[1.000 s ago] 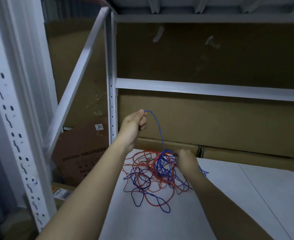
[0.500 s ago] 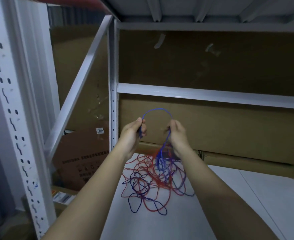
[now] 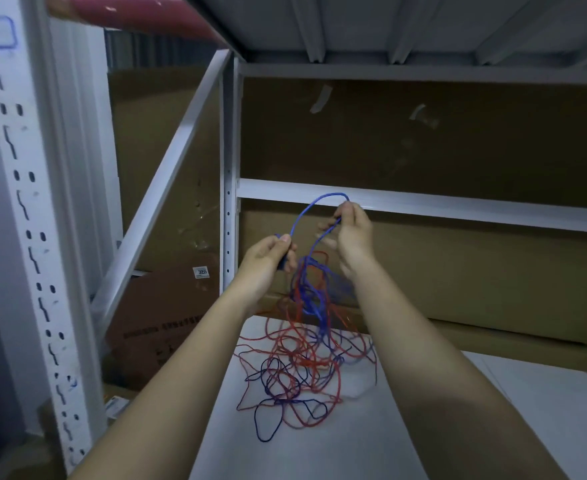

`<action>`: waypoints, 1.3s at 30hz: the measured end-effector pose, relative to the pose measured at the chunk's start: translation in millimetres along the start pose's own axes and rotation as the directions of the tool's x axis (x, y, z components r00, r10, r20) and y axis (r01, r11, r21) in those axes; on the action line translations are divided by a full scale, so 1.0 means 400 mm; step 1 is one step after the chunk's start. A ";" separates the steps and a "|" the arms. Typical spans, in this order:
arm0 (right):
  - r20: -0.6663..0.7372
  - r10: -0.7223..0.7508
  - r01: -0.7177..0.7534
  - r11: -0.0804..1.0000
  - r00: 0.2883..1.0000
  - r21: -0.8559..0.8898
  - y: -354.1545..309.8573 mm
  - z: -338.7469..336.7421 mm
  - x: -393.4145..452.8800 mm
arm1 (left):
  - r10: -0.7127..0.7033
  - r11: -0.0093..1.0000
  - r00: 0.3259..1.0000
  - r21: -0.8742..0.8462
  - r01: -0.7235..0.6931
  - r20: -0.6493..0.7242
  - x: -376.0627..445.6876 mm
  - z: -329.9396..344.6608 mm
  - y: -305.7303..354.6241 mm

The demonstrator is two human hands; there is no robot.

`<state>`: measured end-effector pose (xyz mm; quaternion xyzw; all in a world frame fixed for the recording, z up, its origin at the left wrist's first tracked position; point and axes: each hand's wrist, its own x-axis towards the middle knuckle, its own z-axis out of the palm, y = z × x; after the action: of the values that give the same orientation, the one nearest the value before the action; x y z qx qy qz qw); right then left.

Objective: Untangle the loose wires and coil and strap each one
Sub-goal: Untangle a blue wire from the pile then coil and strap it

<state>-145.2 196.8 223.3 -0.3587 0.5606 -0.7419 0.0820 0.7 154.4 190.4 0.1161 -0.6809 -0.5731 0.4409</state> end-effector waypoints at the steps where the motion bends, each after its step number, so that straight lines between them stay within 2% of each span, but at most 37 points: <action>1: 0.003 0.047 -0.047 0.999 0.999 -0.021 0.002 0.007 -0.005 | 0.005 1.000 1.000 -0.004 -0.005 0.011 0.001 0.002 0.007; 2: 0.035 0.114 -0.112 0.992 0.993 -0.052 0.004 0.012 -0.012 | 0.004 1.000 1.000 -0.010 -0.003 0.017 0.001 0.003 0.014; 4: 0.082 0.143 -0.136 0.987 0.986 -0.086 -0.021 0.021 -0.012 | 0.012 1.000 1.000 -0.014 -0.011 0.025 0.000 0.001 0.025; 5: 0.056 0.096 -0.095 0.995 0.994 -0.020 -0.049 0.028 -0.003 | 0.019 1.000 0.999 -0.009 -0.018 0.033 0.000 -0.004 0.032; 7: -0.064 -0.100 0.106 0.990 0.993 0.093 -0.109 0.039 0.016 | 0.044 0.999 0.997 0.015 -0.045 0.057 0.001 -0.019 0.047; 9: -0.068 -0.267 0.269 0.963 0.961 0.020 -0.125 0.042 0.016 | 0.057 0.996 0.993 0.060 -0.063 0.101 -0.004 -0.029 0.058; 11: 0.054 -0.276 0.281 0.944 0.960 -0.175 -0.076 0.030 0.009 | 0.026 0.996 0.995 0.088 -0.034 0.096 -0.017 -0.031 0.055; 12: 0.120 -0.226 0.252 0.927 0.967 -0.278 -0.038 0.017 0.006 | -0.016 0.999 0.997 0.037 0.013 0.080 -0.029 -0.032 0.050; 14: 0.202 -0.119 0.197 0.881 0.972 -0.431 0.034 -0.014 -0.003 | -0.103 0.975 0.990 -0.186 0.119 0.093 -0.058 -0.041 0.037; 16: 0.252 -0.054 0.192 0.803 0.966 -0.564 0.094 -0.037 -0.033 | -0.118 0.925 0.984 -0.345 0.158 0.133 -0.090 -0.054 0.026; 19: 0.348 -0.029 0.287 0.629 0.937 -0.722 0.171 -0.037 -0.117 | -0.088 0.844 0.991 -0.521 0.130 0.105 -0.124 -0.059 0.011; 22: 0.457 -0.018 0.394 0.536 0.889 -0.747 0.224 -0.023 -0.224 | -0.101 0.769 0.995 -0.636 0.069 -0.014 -0.132 -0.055 -0.014; 23: 0.513 -0.038 0.459 0.505 0.858 -0.731 0.236 -0.020 -0.258 | -0.123 0.775 0.990 -0.629 0.056 -0.063 -0.130 -0.056 -0.026; 25: 0.607 -0.091 0.576 0.455 0.789 -0.680 0.256 -0.019 -0.323 | -0.139 0.877 0.979 -0.478 0.051 -0.149 -0.131 -0.052 -0.051; 27: 0.652 -0.153 0.640 0.449 0.742 -0.623 0.269 -0.027 -0.376 | -0.067 0.989 0.981 -0.144 0.041 -0.181 -0.149 -0.042 -0.083; 28: 0.665 -0.173 0.658 0.454 0.726 -0.600 0.273 -0.037 -0.395 | -0.021 0.998 0.985 0.049 0.030 -0.171 -0.162 -0.038 -0.107; 30: 0.682 -0.198 0.677 0.477 0.704 -0.560 0.282 -0.063 -0.423 | 0.039 0.898 0.995 0.440 0.005 -0.092 -0.191 -0.042 -0.159; 32: 0.682 -0.186 0.653 0.541 0.707 -0.530 0.287 -0.095 -0.438 | -0.026 0.702 0.998 0.712 -0.022 0.056 -0.216 -0.050 -0.208; 33: 0.669 -0.174 0.623 0.583 0.723 -0.522 0.283 -0.104 -0.442 | -0.084 0.630 0.990 0.776 -0.038 0.117 -0.225 -0.058 -0.225; 35: 0.637 -0.138 0.552 0.656 0.758 -0.514 0.274 -0.124 -0.451 | -0.189 0.573 0.964 0.818 -0.046 0.186 -0.252 -0.059 -0.240; 37: 0.613 -0.131 0.516 0.689 0.779 -0.509 0.274 -0.139 -0.460 | -0.230 0.572 0.950 0.819 -0.043 0.210 -0.283 -0.053 -0.241; 39: 0.586 -0.126 0.491 0.699 0.800 -0.520 0.286 -0.160 -0.473 | -0.275 0.622 0.940 0.783 0.013 0.203 -0.323 -0.055 -0.242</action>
<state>-79.3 304.2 30.8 -0.6384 0.6679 -0.3810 -0.0336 58.7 194.5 43.7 0.2587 -0.9072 -0.2716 0.1908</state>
